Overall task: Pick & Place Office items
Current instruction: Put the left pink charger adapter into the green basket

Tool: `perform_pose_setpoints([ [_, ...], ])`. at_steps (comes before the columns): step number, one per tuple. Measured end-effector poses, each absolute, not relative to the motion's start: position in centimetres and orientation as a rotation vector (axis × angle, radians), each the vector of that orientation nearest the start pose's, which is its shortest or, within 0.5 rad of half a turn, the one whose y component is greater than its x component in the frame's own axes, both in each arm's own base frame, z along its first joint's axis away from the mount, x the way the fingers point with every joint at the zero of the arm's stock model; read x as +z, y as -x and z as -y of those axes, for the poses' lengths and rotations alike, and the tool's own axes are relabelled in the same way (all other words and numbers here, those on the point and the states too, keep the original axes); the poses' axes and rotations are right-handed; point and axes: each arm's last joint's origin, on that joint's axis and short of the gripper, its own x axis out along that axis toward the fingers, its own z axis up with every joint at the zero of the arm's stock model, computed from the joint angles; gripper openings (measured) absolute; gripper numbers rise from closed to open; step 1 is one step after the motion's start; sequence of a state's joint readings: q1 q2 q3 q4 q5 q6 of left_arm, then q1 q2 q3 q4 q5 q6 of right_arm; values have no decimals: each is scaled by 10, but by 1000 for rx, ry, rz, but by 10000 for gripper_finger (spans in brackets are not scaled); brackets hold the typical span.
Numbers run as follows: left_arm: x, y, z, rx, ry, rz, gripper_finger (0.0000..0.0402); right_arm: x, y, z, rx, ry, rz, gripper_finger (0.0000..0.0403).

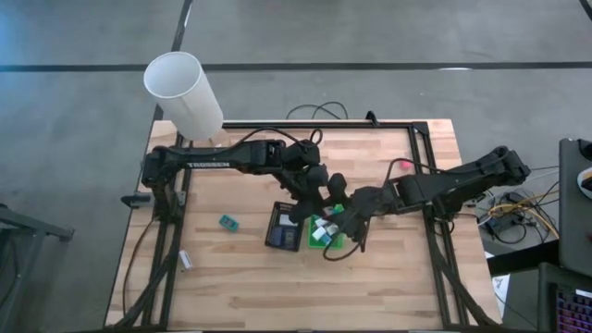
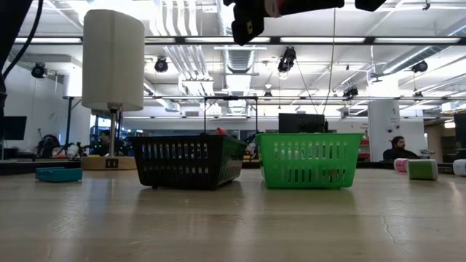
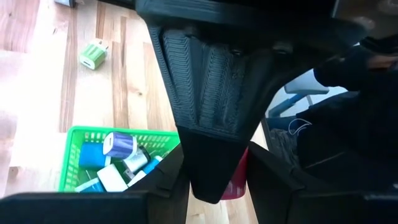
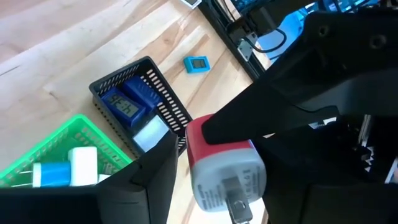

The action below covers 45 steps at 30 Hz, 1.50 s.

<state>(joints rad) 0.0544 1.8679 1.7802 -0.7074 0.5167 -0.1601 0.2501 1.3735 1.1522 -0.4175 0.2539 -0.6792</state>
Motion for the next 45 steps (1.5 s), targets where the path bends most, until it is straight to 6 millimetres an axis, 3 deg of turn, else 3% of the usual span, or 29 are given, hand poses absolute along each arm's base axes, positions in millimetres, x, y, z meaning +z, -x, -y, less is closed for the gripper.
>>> perform_pose_setpoints([
  [7, 327, -411, -8, -375, 378, -817, 125, 310, -290, -66, 190, 802, -604, 129],
  [17, 327, -411, -12, -368, 374, -813, 127, 309, -289, -64, 114, 820, -639, 130],
  [24, 330, -404, -17, -387, 436, -858, 263, 306, -284, -62, 100, 816, -707, 130],
  [28, 328, -404, -18, -420, 492, -870, 306, 305, -283, -60, 88, 818, -717, 130],
  [32, 326, -401, -24, -395, 496, -894, 315, 307, -282, -61, 100, 815, -707, 130],
  [38, 331, -382, -44, -313, 526, -1022, 313, 317, -270, -58, 82, 776, -697, 130],
  [45, 349, -358, -43, -147, 306, -1059, 313, 328, -244, -51, 38, 659, -680, 130],
])
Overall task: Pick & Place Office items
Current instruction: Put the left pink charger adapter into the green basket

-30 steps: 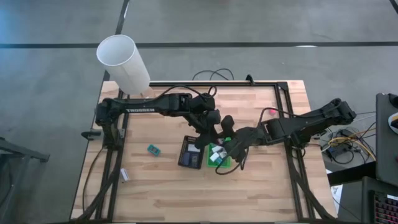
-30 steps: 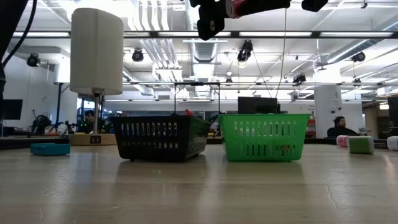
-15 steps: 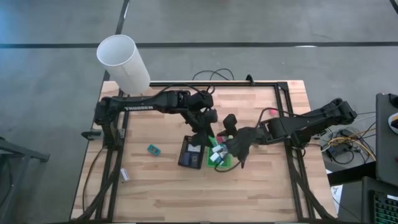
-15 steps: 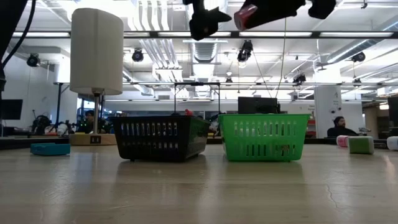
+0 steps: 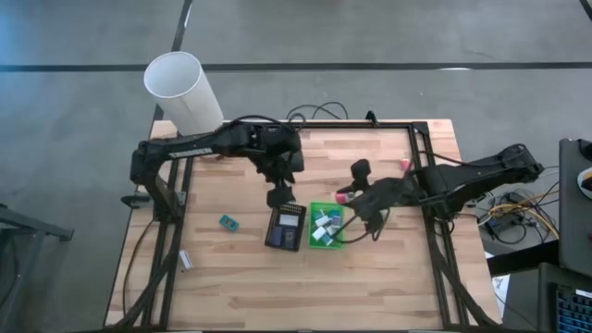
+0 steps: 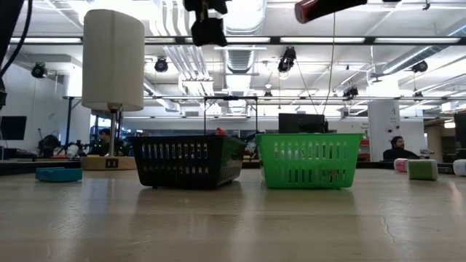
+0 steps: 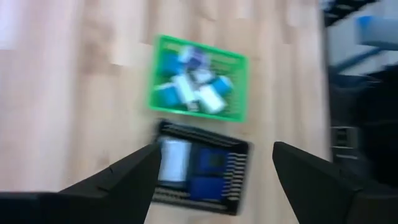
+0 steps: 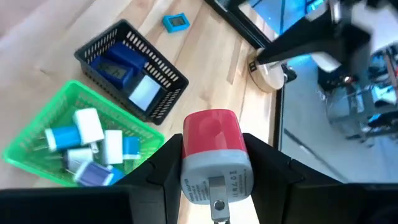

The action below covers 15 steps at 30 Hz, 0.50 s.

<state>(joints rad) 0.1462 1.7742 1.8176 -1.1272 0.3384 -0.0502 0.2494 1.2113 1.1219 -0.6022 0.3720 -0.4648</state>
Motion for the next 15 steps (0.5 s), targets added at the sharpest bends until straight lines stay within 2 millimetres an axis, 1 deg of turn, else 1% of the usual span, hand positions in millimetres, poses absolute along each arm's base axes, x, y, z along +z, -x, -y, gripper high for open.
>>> perform_pose_setpoints([
  [4, 365, -343, -30, -56, 179, -1036, 313, 319, -226, -47, 7, 555, -677, 130],
  [8, 382, -330, -9, 71, -5, -984, 314, 295, -214, -44, -29, 449, -707, 130],
  [12, 395, -320, 11, 283, -208, -916, 314, 276, -212, -44, -58, 363, -638, 130],
  [15, 398, -318, 26, 414, -321, -861, 314, 264, -217, -45, -74, 313, -565, 130],
])
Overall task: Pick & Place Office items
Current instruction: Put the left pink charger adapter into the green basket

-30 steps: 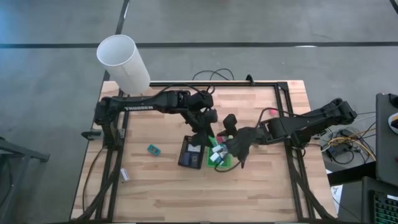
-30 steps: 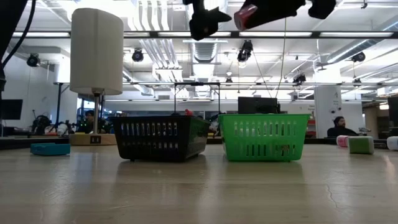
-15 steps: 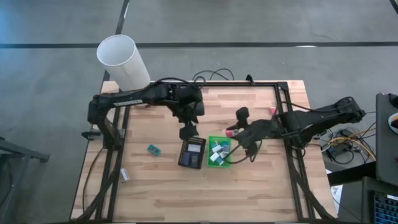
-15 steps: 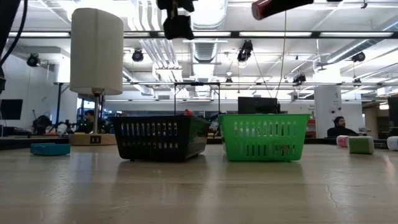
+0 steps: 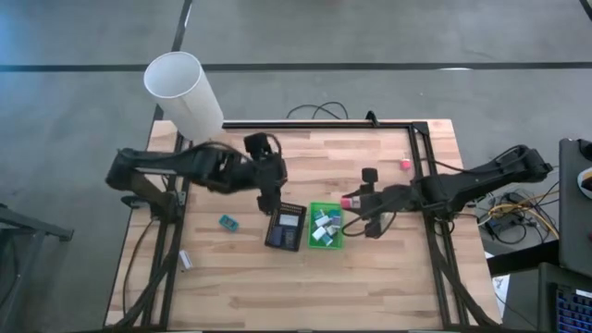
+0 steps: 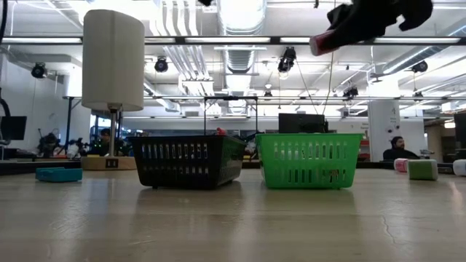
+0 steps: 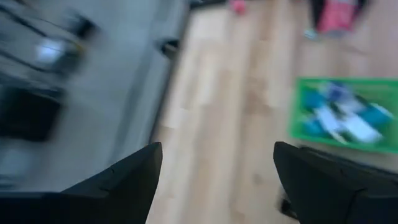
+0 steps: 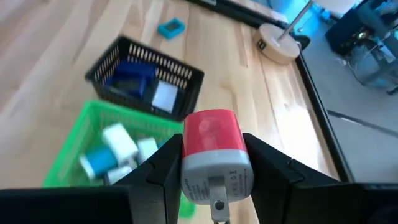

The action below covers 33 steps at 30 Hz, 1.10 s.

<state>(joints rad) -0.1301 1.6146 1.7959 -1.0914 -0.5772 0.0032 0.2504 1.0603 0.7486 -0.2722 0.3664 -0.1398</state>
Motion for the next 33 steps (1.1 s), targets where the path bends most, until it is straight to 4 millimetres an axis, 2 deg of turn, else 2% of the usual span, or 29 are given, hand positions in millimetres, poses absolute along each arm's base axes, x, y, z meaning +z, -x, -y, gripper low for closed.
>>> perform_pose_setpoints([
  [3, 394, -320, 37, 552, -421, -786, 314, 253, -224, -47, -82, 273, -517, 130],
  [6, 383, -324, 43, 653, -496, -744, 314, 243, -230, -48, -79, 264, -548, 130],
  [13, 342, -330, 44, 723, -439, -726, 314, 227, -244, -53, -56, 181, -623, 130],
  [19, 320, -326, 43, 911, -475, -683, 314, 217, -255, -59, -13, 141, -683, 130],
  [24, 314, -322, 43, 979, -491, -656, 314, 214, -264, -64, 68, 124, -712, 130],
  [33, 314, -322, 44, 985, -469, -641, 314, 202, -278, -71, 169, 42, -832, 130],
])
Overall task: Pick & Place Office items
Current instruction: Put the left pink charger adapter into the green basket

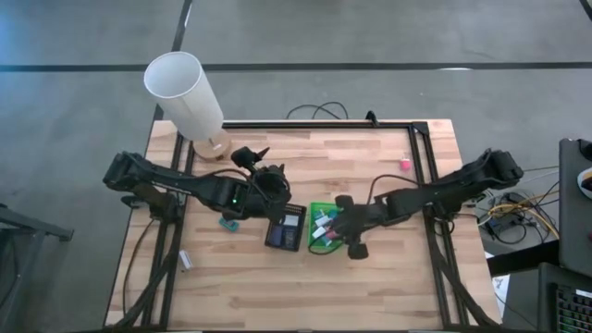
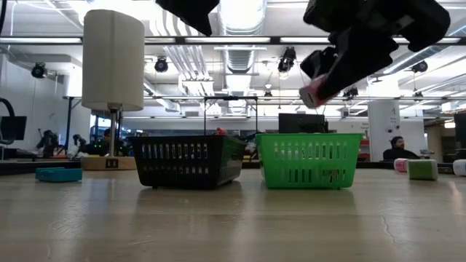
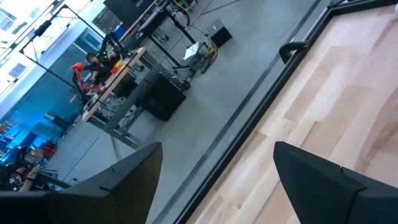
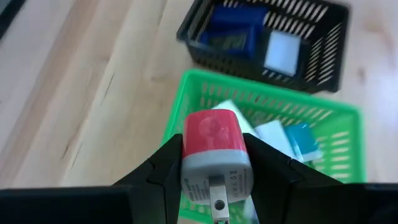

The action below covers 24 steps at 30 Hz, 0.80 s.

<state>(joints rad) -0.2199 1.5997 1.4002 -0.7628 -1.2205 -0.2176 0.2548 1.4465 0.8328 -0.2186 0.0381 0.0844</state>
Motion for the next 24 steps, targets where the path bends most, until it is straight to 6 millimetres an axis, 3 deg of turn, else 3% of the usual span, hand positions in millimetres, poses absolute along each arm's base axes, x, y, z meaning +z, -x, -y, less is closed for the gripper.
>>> perform_pose_setpoints([
  [14, 308, -322, 44, 953, -438, -659, 314, 183, -308, -75, 160, 75, -1038, 130],
  [24, 309, -322, 44, 971, -448, -650, 314, 166, -311, -67, 140, 90, -1114, 130],
])
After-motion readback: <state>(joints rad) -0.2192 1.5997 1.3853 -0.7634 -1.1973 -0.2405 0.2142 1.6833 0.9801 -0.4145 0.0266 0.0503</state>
